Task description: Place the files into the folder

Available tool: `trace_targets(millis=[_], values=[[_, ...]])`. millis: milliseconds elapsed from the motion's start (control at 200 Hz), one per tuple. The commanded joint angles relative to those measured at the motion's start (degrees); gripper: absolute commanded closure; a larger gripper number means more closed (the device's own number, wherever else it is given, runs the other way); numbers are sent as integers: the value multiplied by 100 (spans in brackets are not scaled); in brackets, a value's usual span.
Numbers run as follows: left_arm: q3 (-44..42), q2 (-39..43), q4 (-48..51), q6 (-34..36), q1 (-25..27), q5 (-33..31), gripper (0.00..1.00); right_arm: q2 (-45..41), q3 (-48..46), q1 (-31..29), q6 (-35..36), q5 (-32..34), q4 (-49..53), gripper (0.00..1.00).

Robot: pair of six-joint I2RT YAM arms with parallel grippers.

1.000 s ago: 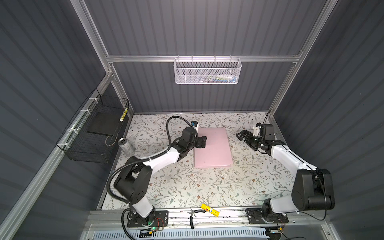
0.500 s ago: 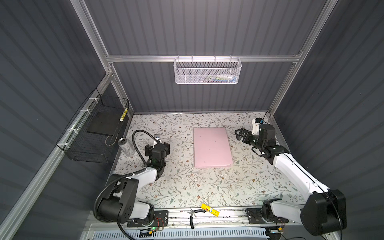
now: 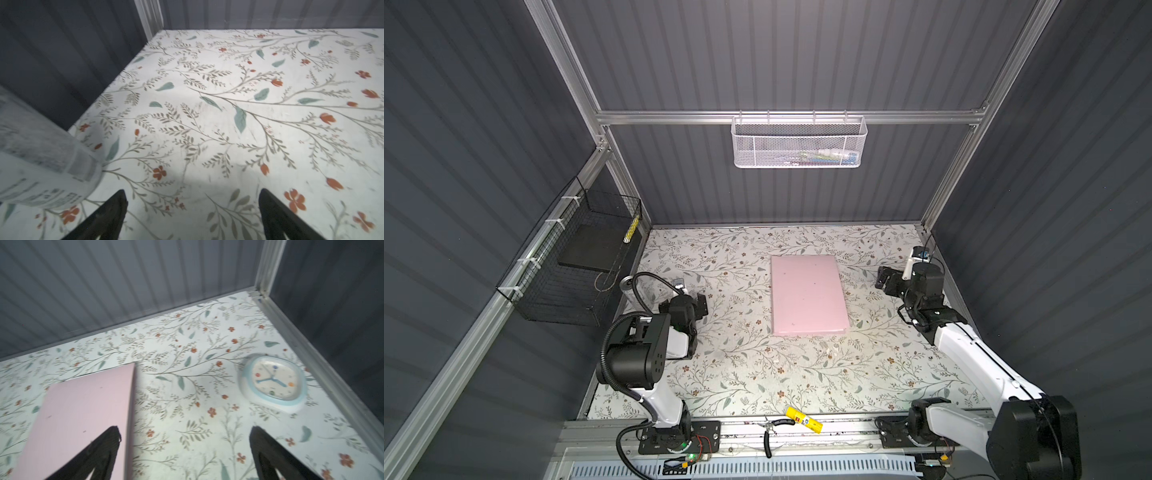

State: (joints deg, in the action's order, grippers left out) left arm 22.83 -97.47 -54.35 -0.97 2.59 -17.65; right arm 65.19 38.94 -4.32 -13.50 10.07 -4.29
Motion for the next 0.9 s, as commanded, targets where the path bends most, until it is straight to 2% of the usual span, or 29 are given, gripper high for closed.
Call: trace_targets(millis=[0,150,300,325,355,460,530,635,711,781,891], values=[[245,-26,-31,-12,28,606,0,42,-203,129,546,733,-495,1],[300,-54,29,-34,31,510,0,550,-633,587,573,422,-1312,1],[335,-61,71,-28,39,508,0,1198,-1471,718,742,305,-3537,1],[332,-57,73,-18,40,508,0,1218,-1440,722,687,346,-3449,1],[327,-61,73,-21,40,508,0,1217,-1403,755,633,159,-3383,1],[336,-61,73,-17,40,495,0,1630,-1621,768,764,-157,-4301,1],[336,-61,73,-21,40,498,0,1508,-1686,783,819,-454,-4183,1],[336,-61,79,-17,40,495,0,1927,-2122,761,1129,-1119,-5513,1],[345,-70,90,-17,43,486,0,1709,-1993,731,1119,-1018,-4855,1],[345,-67,91,-17,41,486,0,1878,-2087,752,1080,-949,-5352,1],[345,-68,91,-17,49,490,0,1801,-2053,748,1007,-764,-5158,1]])
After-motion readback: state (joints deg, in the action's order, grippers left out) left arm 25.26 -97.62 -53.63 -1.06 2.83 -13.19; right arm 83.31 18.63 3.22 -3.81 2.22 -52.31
